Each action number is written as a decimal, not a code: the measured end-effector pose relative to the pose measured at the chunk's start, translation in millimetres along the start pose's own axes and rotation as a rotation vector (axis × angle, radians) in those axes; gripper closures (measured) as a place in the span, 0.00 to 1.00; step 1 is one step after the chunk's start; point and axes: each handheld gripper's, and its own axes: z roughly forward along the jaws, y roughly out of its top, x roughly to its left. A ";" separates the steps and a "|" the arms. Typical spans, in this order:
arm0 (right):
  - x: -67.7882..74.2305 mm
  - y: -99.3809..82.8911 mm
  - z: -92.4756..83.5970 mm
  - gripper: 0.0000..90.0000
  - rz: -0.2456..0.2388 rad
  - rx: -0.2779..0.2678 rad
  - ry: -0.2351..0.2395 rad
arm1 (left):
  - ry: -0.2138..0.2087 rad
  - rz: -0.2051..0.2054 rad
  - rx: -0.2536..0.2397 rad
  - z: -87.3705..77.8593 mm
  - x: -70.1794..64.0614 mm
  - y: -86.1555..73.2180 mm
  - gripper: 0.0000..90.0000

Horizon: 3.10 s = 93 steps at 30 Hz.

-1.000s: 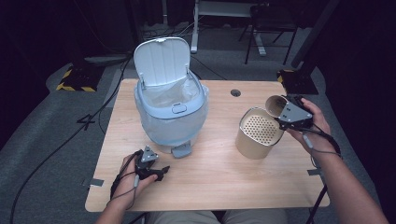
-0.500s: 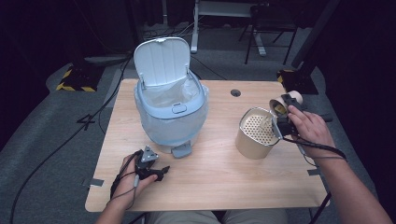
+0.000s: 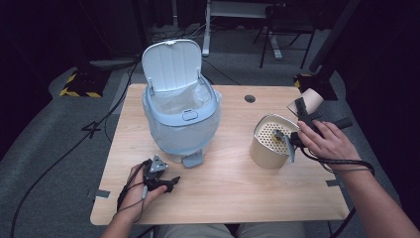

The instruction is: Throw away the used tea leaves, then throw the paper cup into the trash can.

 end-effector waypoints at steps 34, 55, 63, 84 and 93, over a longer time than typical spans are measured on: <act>0.4 9.2 -1.0 0.34 -0.065 -0.043 -0.013 | -0.002 -0.002 -0.001 0.2 -0.1 0.0 0.29; -1.1 -63.5 29.0 0.32 1.566 -0.395 0.505 | -0.006 0.001 0.002 0.0 -0.1 0.1 0.29; 12.5 -76.8 36.3 0.32 1.903 -0.524 0.682 | -0.007 0.005 0.002 0.1 0.2 0.2 0.29; -10.5 -86.9 41.1 0.32 2.016 -0.690 0.829 | -0.024 0.011 0.004 0.4 0.8 0.3 0.24; -60.5 -68.4 52.0 0.31 1.958 -0.798 0.841 | -0.020 -0.003 0.004 -2.9 1.2 -3.4 0.22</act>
